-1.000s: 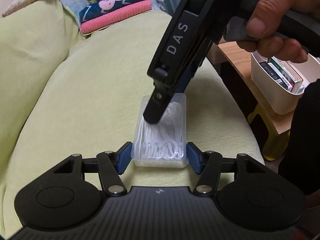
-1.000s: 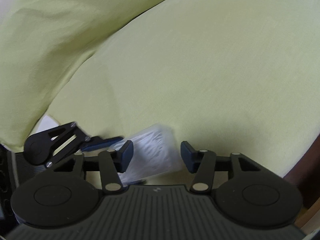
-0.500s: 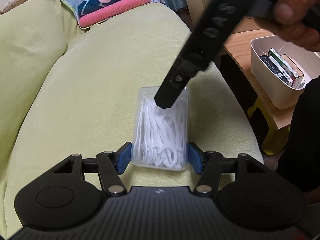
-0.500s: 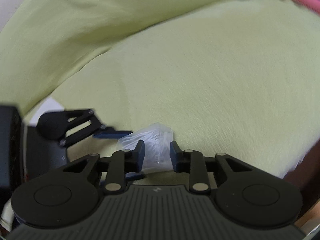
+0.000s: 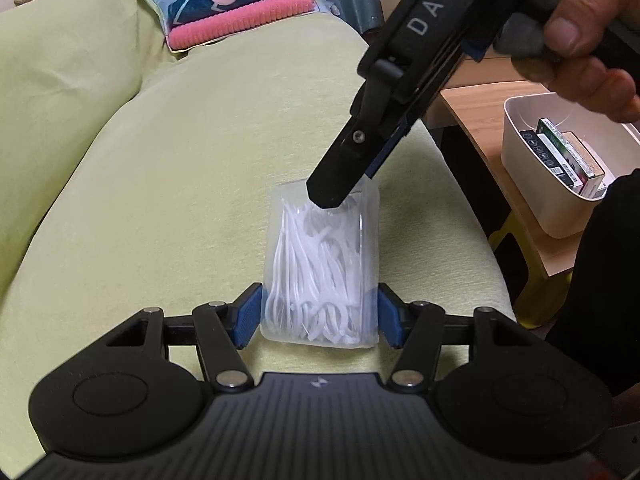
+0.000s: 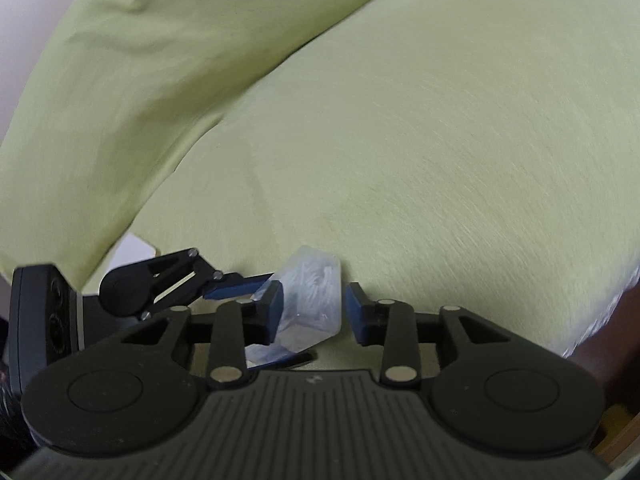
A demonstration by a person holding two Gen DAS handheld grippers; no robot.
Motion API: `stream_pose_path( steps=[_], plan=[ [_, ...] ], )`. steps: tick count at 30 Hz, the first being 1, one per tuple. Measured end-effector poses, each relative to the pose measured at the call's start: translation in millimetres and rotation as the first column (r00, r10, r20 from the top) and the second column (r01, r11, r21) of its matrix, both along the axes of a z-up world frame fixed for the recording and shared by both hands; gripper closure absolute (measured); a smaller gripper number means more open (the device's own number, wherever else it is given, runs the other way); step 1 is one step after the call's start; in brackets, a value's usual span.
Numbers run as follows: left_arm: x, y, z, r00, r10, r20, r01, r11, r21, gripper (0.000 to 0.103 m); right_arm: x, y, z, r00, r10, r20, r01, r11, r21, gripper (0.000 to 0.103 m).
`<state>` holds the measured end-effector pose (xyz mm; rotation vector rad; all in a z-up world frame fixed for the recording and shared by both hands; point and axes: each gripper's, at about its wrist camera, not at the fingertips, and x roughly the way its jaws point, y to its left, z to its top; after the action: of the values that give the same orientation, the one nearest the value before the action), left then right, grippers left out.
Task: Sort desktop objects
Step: 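Hold the floss-pick box with the left gripper while the right gripper closes on it, then open the left gripper while the right gripper lifts and turns the floss-pick box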
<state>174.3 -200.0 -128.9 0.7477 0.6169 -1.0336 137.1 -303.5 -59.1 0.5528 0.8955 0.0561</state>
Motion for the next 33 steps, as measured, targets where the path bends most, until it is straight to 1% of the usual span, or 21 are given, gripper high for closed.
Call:
stream_pose_path(
  steps=[6, 9, 10, 13, 14, 15, 16, 17, 18, 19, 20, 21, 22, 23, 26, 27, 28, 31, 33],
  plan=[
    [4.0, 4.4, 0.0, 1.0, 0.014, -0.024, -0.015, 1.0, -0.028, 0.042, 1.3, -13.8, -16.4, 0.998, -0.058, -0.019, 0.061, 0.987, 0.152, 0.068],
    [5.2, 3.8, -0.5, 0.999, 0.018, -0.027, -0.019, 0.999, -0.032, 0.042, 3.7, -10.7, -20.0, 0.998, -0.061, -0.025, 0.064, 0.983, 0.174, 0.068],
    [6.6, 0.8, -3.2, 0.999, 0.022, -0.027, -0.023, 0.999, -0.032, 0.042, 5.5, -6.6, -20.4, 0.998, -0.051, -0.027, 0.055, 0.985, 0.163, 0.068],
    [8.9, -0.8, -2.6, 0.998, 0.041, -0.042, -0.042, 0.999, -0.027, 0.042, 8.4, 7.8, -13.3, 0.999, -0.034, -0.017, 0.035, 0.996, 0.085, 0.07],
    [9.8, -0.4, -1.0, 0.997, 0.052, -0.052, -0.053, 0.998, -0.028, 0.042, 8.6, 14.3, -7.2, 1.0, -0.019, -0.005, 0.02, 0.999, 0.042, 0.07],
    [10.5, 0.0, 0.8, 0.996, 0.061, -0.061, -0.063, 0.998, -0.027, 0.042, 8.4, 21.2, -0.4, 1.0, -0.002, 0.008, 0.002, 1.0, -0.009, 0.07],
    [10.1, 0.5, 2.4, 0.996, 0.067, -0.063, -0.068, 0.998, -0.018, 0.041, 7.8, 29.9, 8.3, 0.999, 0.024, 0.024, -0.022, 0.996, -0.085, 0.071],
    [8.7, 1.3, 3.5, 0.996, 0.066, -0.058, -0.066, 0.998, -0.005, 0.041, 7.7, 40.5, 17.6, 0.998, 0.056, 0.041, -0.048, 0.983, -0.176, 0.071],
    [6.6, 2.8, 4.5, 0.997, 0.059, -0.047, -0.059, 0.998, 0.003, 0.041, 7.3, 50.9, 27.0, 0.994, 0.095, 0.056, -0.076, 0.961, -0.267, 0.072],
    [5.0, 5.1, 5.6, 0.998, 0.056, -0.039, -0.056, 0.998, 0.008, 0.041, 6.6, 60.5, 35.4, 0.988, 0.137, 0.067, -0.105, 0.93, -0.352, 0.074],
    [4.3, 7.8, 6.8, 0.998, 0.058, -0.037, -0.058, 0.998, 0.011, 0.041, 5.8, 71.9, 42.0, 0.98, 0.184, 0.07, -0.134, 0.884, -0.448, 0.074],
    [3.8, 10.5, 8.0, 0.997, 0.062, -0.035, -0.062, 0.998, 0.011, 0.041, 4.9, 84.9, 46.0, 0.97, 0.236, 0.063, -0.162, 0.814, -0.557, 0.075],
    [3.8, 13.6, 9.3, 0.997, 0.069, -0.033, -0.069, 0.998, 0.008, 0.041, 3.7, 99.5, 45.8, 0.957, 0.289, 0.04, -0.189, 0.718, -0.67, 0.076],
    [4.0, 16.7, 10.3, 0.997, 0.077, -0.033, -0.077, 0.997, 0.003, 0.041, 3.5, 111.1, 42.0, 0.944, 0.329, 0.009, -0.214, 0.632, -0.745, 0.076],
    [3.7, 24.5, 11.6, 0.995, 0.092, -0.042, -0.092, 0.996, -0.01, 0.041, 5.6, 130.5, 28.8, 0.911, 0.409, -0.052, -0.284, 0.532, -0.798, 0.073],
    [3.0, 26.7, 11.6, 0.995, 0.093, -0.044, -0.093, 0.996, -0.012, 0.041, 5.7, 135.1, 25.9, 0.903, 0.426, -0.061, -0.302, 0.525, -0.796, 0.072],
    [1.8, 28.6, 11.3, 0.995, 0.091, -0.046, -0.091, 0.996, -0.011, 0.041, 6.3, 137.1, 24.5, 0.897, 0.436, -0.063, -0.317, 0.539, -0.78, 0.07],
    [-1.6, 35.7, 8.4, 0.995, 0.082, -0.051, -0.082, 0.997, 0.001, 0.041, 7.8, 132.4, 24.5, 0.897, 0.44, -0.046, -0.347, 0.636, -0.689, 0.07],
    [-2.5, 41.2, 7.4, 0.995, 0.084, -0.057, -0.084, 0.996, 0.003, 0.04, 8.6, 124.2, 25.5, 0.904, 0.426, -0.026, -0.348, 0.701, -0.623, 0.069]
  ],
)
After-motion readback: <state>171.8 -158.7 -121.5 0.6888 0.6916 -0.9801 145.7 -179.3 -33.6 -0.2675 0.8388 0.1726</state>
